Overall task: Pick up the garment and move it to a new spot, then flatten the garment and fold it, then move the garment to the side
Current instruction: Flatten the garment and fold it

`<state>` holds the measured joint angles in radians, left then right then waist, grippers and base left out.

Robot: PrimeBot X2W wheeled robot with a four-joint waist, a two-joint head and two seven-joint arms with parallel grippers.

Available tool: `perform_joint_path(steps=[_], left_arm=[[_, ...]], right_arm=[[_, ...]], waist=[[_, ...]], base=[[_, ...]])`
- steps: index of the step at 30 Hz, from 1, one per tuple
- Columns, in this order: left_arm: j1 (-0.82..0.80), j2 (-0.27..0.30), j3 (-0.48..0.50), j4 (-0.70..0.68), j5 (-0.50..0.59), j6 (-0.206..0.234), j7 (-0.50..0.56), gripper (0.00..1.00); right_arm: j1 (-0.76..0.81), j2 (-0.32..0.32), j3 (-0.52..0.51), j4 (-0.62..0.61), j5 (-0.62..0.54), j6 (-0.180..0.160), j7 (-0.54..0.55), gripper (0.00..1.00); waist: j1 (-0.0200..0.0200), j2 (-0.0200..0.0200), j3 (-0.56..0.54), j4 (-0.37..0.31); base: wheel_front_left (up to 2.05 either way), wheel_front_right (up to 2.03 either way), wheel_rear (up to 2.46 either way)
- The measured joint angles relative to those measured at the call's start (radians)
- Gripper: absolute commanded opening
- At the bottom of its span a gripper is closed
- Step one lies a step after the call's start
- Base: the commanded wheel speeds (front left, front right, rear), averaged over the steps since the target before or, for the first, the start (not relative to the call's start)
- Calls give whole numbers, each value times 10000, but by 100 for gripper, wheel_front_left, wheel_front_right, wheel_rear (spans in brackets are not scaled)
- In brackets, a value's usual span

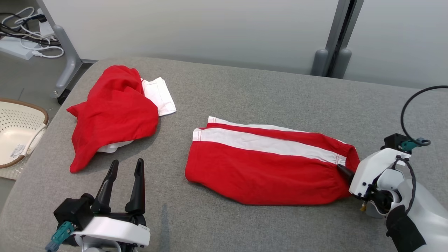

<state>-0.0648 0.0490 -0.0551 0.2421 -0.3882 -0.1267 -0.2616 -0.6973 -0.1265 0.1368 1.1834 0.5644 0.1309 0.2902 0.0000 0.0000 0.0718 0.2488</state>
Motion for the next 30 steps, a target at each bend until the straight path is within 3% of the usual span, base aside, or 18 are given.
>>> perform_joint_path(steps=[16, 17, 18, 19, 20, 30], left_arm=[[-221, -2, -69, 96, -67, -29, 0, 100], [-219, -2, -61, 98, -44, -29, 0, 100], [-218, 0, -58, 100, -31, -29, 0, 100], [-219, 0, -56, 102, -19, -29, 0, 100], [-219, 0, -54, 105, -17, -29, 0, 100], [-204, 0, -31, 105, -8, -29, 0, 100]], right_arm=[[337, 42, 0, -926, 1992, -2, 794, 99], [360, 36, 25, -959, 2050, -2, 796, 75], [384, 21, 58, -976, 2111, -2, 798, 38], [420, 0, 94, -995, 2132, -2, 800, 14], [451, -13, 136, -1009, 2196, -2, 798, 0], [699, -192, 600, -1457, 2700, -2, 698, 0]], waist=[[0, 0, 294, 406], [0, 0, 300, 435], [0, 0, 307, 461], [0, 0, 311, 482], [0, 1, 312, 496], [0, 0, 220, 183]], base=[[0, 0, 0], [0, 0, 0], [0, 0, 0], [0, 0, 0], [0, 0, 0], [0, 0, 0]])
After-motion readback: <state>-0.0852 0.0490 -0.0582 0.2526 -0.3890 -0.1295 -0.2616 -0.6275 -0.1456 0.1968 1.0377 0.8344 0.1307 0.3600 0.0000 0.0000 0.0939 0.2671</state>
